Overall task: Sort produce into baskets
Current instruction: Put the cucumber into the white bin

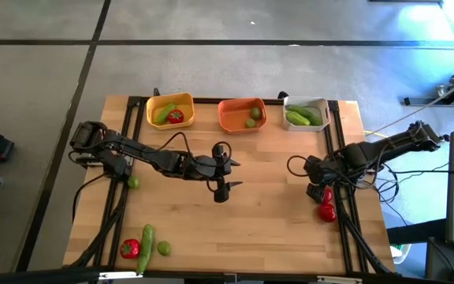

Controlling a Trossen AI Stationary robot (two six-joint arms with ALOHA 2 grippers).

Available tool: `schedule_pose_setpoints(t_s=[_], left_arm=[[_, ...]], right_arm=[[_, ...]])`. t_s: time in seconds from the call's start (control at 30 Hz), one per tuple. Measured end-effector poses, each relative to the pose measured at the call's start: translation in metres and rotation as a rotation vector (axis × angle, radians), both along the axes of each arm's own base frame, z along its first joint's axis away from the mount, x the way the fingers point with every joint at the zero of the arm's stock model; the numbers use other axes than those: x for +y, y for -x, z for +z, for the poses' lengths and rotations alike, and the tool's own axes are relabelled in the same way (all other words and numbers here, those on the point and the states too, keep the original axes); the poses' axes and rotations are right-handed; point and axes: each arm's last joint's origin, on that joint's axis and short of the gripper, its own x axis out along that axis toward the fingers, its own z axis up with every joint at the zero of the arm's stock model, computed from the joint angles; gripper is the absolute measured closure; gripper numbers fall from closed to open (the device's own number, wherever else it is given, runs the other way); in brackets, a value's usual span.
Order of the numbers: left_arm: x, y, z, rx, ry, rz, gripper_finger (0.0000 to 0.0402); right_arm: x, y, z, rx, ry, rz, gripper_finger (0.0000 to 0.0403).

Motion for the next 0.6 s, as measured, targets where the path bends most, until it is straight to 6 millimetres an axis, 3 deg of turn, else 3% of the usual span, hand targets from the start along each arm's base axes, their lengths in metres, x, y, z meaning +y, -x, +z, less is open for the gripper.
schedule_pose_setpoints(t_s=[0.2, 0.6], left_arm=[[0.000, 0.000, 0.000, 0.000, 0.000, 0.000, 0.0102], [0.000, 0.000, 0.000, 0.005, 0.001, 0.000, 0.0102]], right_arm=[[0.004, -0.008, -0.008, 0.080, -0.013, 0.007, 0.0007], [0.011, -0.026, -0.035, 0.300, 0.045, 0.041, 0.0033]])
